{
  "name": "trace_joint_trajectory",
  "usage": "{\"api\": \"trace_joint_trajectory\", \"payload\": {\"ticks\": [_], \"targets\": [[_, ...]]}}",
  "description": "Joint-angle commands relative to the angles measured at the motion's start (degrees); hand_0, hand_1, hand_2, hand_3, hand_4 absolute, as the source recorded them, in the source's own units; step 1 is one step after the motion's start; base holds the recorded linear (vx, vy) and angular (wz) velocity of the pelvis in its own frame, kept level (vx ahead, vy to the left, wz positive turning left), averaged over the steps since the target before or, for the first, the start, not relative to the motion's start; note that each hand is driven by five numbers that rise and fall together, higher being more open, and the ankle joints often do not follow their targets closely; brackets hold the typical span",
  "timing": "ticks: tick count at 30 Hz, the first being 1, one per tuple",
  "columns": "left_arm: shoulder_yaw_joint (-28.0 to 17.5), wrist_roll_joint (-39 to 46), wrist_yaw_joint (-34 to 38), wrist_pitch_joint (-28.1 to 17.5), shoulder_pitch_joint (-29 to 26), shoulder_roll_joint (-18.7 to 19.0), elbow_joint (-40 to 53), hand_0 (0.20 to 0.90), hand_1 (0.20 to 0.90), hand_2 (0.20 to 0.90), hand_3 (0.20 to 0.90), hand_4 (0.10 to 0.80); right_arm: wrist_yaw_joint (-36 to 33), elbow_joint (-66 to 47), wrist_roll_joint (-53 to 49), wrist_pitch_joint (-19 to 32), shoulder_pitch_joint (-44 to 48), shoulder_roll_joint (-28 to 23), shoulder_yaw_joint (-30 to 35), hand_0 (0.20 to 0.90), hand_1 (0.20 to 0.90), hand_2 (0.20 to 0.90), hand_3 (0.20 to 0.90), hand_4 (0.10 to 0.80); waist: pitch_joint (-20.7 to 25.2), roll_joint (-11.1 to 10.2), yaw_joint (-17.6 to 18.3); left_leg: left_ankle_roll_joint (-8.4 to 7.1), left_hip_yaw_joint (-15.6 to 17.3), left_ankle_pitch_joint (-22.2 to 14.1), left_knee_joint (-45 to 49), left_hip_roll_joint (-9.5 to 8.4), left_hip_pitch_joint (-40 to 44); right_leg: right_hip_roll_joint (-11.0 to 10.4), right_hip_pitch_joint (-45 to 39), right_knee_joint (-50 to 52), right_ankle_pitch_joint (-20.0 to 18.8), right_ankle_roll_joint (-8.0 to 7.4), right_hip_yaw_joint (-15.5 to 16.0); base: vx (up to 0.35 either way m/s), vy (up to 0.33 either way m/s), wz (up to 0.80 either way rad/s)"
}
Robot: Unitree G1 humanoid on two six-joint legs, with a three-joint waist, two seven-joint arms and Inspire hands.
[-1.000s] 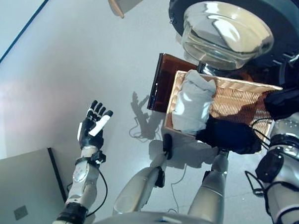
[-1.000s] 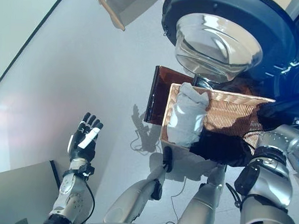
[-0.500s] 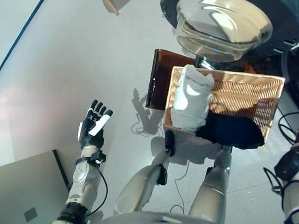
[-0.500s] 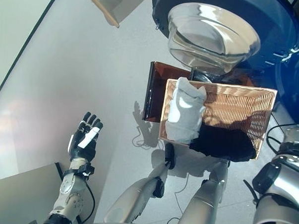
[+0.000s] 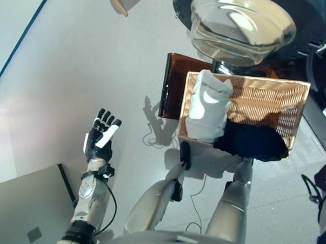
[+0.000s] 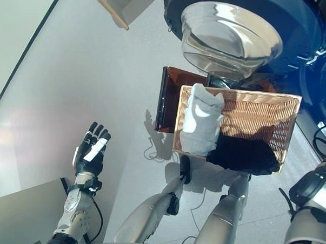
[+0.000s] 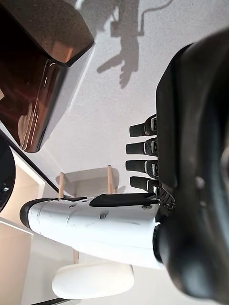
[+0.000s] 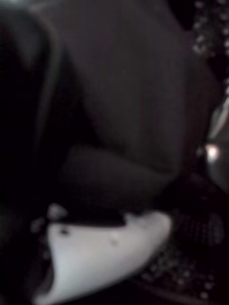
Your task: Pick up the clothes and place them into the washing machine
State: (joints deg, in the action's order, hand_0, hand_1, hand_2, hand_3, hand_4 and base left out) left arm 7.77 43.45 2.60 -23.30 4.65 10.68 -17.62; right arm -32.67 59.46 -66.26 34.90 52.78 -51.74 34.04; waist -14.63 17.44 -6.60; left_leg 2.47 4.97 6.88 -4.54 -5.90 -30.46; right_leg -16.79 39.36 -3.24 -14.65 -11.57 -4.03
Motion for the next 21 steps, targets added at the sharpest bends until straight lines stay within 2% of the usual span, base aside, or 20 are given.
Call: {"api": "trace_joint_trajectory", "payload": {"ticks": [1, 11, 12, 13, 14, 21], "targets": [[-4.87, 1.27, 0.69, -6.73, 2.01, 3.45, 3.22, 0.9, 0.9, 0.9, 0.9, 0.8, 0.65, -5.85, 4.98, 6.49, -0.53, -14.02, -6.35, 0.2, 0.2, 0.2, 0.2, 0.3, 4.29, 1.88, 0.68, -8.85, -1.63, -3.75, -0.46, 0.74, 2.22, 0.53, -0.59, 9.56, 8.41, 2.1, 0.82, 0.0, 0.0, 0.0], [-5.55, 1.68, 0.88, -6.91, 2.31, 3.27, 3.67, 0.9, 0.9, 0.9, 0.9, 0.8, 1.3, -4.78, 3.68, 6.78, -0.8, -13.43, -6.13, 0.2, 0.2, 0.2, 0.2, 0.3, 4.08, 1.72, 1.17, -8.9, -1.25, -3.94, -0.46, 1.18, 1.94, 1.08, 0.33, 9.73, 8.27, 2.23, 0.5, 0.004, -0.009, -0.02], [-5.57, 1.63, 0.91, -6.98, 2.2, 3.43, 3.89, 0.9, 0.9, 0.9, 0.9, 0.8, 1.3, -4.4, 3.79, 6.46, -1.05, -13.29, -6.23, 0.447, 0.447, 0.447, 0.447, 0.476, 4.07, 1.62, 1.24, -8.91, -1.21, -3.99, -0.46, 1.2, 1.96, 1.08, 0.38, 9.7, 8.19, 2.21, 0.5, 0.0, 0.0, 0.0], [-5.6, 1.6, 1.05, -7.02, 2.18, 3.55, 4.07, 0.9, 0.9, 0.9, 0.9, 0.8, 1.34, -3.87, 3.88, 5.97, -1.11, -13.22, -6.43, 0.796, 0.796, 0.796, 0.796, 0.725, 4.04, 1.52, 1.24, -8.89, -1.13, -4.0, -0.46, 1.24, 2.01, 1.14, 0.45, 9.71, 8.15, 2.22, 0.53, 0.0, 0.0, 0.0], [-5.6, 1.52, 1.13, -6.93, 2.14, 3.54, 3.82, 0.9, 0.9, 0.9, 0.9, 0.8, 1.39, -3.43, 3.88, 5.55, -1.19, -13.0, -6.58, 0.9, 0.9, 0.9, 0.9, 0.8, 4.04, 1.48, 1.25, -8.87, -1.06, -4.03, -0.46, 1.24, 2.05, 1.21, 0.49, 9.73, 8.14, 2.25, 0.54, 0.0, 0.0, 0.0], [-6.12, 1.54, 1.25, -6.85, 1.9, 3.96, 3.53, 0.9, 0.9, 0.9, 0.9, 0.8, 2.16, 0.94, 4.38, 1.6, -1.03, -12.63, -8.65, 0.9, 0.9, 0.9, 0.9, 0.8, 4.37, 0.95, 0.99, -8.8, -1.19, -4.11, -0.46, 1.23, 2.48, 1.44, -0.17, 9.68, 8.21, 2.44, 0.73, 0.0, -0.001, 0.0]]}}
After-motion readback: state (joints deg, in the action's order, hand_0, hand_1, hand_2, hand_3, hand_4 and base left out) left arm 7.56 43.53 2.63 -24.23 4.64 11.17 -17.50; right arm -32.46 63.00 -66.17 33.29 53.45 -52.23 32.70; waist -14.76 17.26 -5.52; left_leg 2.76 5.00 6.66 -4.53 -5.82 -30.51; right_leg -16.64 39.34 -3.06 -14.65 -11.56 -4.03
